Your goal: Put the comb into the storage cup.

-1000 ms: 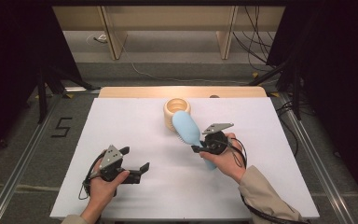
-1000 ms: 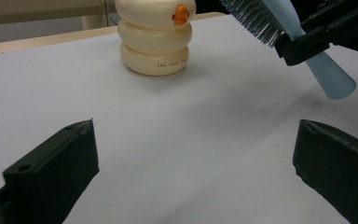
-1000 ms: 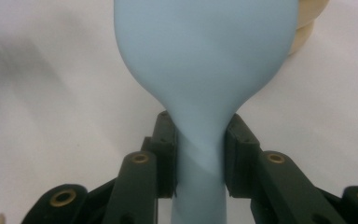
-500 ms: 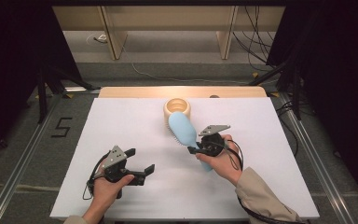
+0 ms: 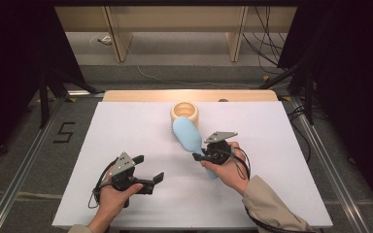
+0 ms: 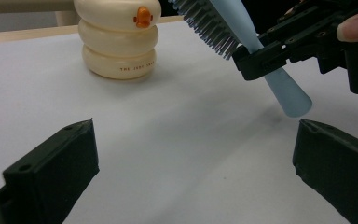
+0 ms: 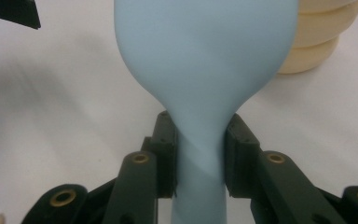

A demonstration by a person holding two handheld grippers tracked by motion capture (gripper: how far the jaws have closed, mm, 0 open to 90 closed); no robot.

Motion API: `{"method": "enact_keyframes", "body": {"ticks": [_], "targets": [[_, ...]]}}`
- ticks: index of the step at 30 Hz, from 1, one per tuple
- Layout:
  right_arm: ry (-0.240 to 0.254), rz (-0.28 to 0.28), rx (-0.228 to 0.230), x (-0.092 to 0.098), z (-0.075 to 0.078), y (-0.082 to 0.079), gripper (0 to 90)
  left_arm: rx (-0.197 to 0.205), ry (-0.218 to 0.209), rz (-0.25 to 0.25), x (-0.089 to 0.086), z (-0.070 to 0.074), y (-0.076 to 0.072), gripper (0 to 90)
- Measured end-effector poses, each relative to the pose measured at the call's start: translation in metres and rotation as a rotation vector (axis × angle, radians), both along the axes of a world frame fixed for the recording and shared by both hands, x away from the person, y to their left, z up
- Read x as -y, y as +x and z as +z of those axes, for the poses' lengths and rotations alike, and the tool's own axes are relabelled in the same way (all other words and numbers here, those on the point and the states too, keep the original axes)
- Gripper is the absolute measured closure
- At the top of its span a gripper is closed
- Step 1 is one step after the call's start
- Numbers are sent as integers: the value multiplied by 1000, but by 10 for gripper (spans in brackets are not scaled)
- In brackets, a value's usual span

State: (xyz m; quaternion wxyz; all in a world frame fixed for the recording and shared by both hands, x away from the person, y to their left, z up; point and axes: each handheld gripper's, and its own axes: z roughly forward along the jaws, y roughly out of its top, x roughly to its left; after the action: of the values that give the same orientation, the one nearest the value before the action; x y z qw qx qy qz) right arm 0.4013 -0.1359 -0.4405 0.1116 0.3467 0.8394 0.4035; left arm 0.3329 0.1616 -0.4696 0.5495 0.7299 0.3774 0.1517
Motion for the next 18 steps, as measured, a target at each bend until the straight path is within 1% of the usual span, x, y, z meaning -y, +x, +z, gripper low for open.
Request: {"method": "enact_keyframes", "body": {"ticks": [6, 11, 18], "targets": [[13, -4, 9, -2, 1, -1, 701, 2, 6, -15, 5, 0, -2, 0], [40, -7, 21, -4, 2, -3, 701, 4, 7, -21, 8, 0, -3, 0], [67, -11, 23, -7, 2, -4, 701, 5, 10, -26, 11, 0, -4, 0]]}}
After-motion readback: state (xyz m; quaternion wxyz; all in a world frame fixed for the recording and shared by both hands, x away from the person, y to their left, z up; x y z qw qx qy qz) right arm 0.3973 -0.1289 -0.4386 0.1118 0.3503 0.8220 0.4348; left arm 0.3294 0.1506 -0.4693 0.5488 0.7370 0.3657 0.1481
